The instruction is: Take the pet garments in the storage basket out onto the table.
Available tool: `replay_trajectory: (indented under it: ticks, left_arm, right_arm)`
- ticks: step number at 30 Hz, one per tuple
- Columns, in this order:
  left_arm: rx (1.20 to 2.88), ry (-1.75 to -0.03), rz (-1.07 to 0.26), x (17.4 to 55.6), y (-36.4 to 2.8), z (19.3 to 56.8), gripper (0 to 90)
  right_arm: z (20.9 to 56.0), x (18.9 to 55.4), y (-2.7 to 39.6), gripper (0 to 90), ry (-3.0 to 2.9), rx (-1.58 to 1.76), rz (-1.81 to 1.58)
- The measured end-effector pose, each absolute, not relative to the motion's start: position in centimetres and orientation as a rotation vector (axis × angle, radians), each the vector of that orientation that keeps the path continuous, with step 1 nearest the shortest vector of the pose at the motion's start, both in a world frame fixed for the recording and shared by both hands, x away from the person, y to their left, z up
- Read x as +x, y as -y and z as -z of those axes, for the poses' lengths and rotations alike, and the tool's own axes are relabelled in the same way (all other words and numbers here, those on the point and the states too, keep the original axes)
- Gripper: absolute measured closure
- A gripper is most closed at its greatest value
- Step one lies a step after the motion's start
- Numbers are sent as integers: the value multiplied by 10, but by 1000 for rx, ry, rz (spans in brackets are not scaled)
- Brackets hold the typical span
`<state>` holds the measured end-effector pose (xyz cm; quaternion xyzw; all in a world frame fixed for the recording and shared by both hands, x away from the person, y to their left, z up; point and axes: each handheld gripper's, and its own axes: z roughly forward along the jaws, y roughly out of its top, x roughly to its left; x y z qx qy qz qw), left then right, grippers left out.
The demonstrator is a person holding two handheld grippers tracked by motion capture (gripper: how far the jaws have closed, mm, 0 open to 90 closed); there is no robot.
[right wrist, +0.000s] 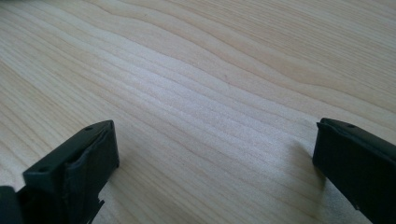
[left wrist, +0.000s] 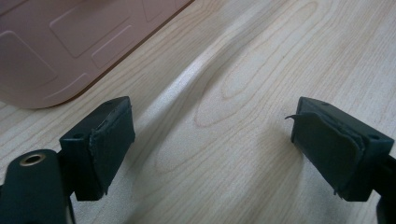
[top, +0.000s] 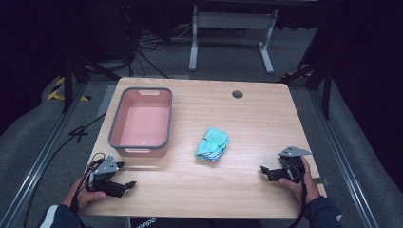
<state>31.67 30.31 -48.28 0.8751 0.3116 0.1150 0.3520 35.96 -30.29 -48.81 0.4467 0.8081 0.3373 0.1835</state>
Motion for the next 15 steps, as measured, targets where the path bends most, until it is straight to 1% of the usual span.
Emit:
replay_trajectory:
  ticks: [15]
  left_arm:
    - [2261,-816,-296,317,-302,483,129]
  right_arm:
    - [488,360,303,5,-2280,1259,-952]
